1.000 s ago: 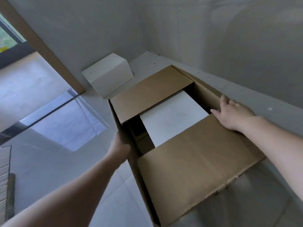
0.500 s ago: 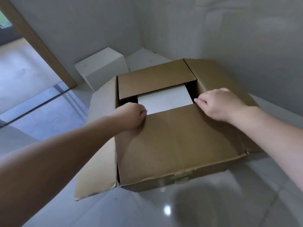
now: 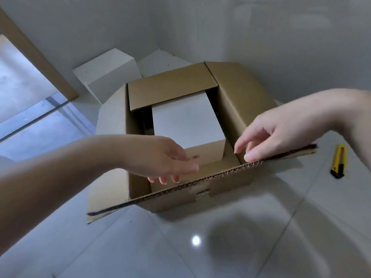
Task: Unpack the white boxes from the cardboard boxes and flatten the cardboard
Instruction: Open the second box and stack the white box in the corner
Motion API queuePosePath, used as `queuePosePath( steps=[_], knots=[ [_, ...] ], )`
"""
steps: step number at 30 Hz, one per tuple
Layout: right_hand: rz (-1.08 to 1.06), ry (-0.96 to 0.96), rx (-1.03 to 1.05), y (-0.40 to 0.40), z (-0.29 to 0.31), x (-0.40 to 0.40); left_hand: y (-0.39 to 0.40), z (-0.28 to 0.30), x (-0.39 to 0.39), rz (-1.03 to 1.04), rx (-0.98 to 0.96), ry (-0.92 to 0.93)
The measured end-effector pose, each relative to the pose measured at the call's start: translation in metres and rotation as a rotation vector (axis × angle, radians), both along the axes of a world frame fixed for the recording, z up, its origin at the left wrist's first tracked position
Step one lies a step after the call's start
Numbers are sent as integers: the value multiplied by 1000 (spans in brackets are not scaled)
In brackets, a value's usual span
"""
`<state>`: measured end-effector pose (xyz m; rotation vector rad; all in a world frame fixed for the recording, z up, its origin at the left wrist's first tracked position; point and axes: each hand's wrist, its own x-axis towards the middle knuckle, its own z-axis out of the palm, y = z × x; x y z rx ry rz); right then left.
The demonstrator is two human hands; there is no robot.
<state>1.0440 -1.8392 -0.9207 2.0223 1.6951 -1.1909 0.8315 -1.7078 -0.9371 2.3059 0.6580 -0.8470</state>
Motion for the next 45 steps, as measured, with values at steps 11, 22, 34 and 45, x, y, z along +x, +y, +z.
queuePosePath(
  steps=[11,22,34,45],
  knots=[
    [177,-125,90,-2,-145,-48,-20,-141,-19,-53,143,24],
    [424,-353,286,-1,-171,-64,-39,-165,-19,-211,292,-110],
    [294,37,32,-22,-143,-78,-68,-140,-27,-260,-8,-266],
    [55,-270,456,73,-163,-33,71,-162,9,51,375,-357]
  ],
)
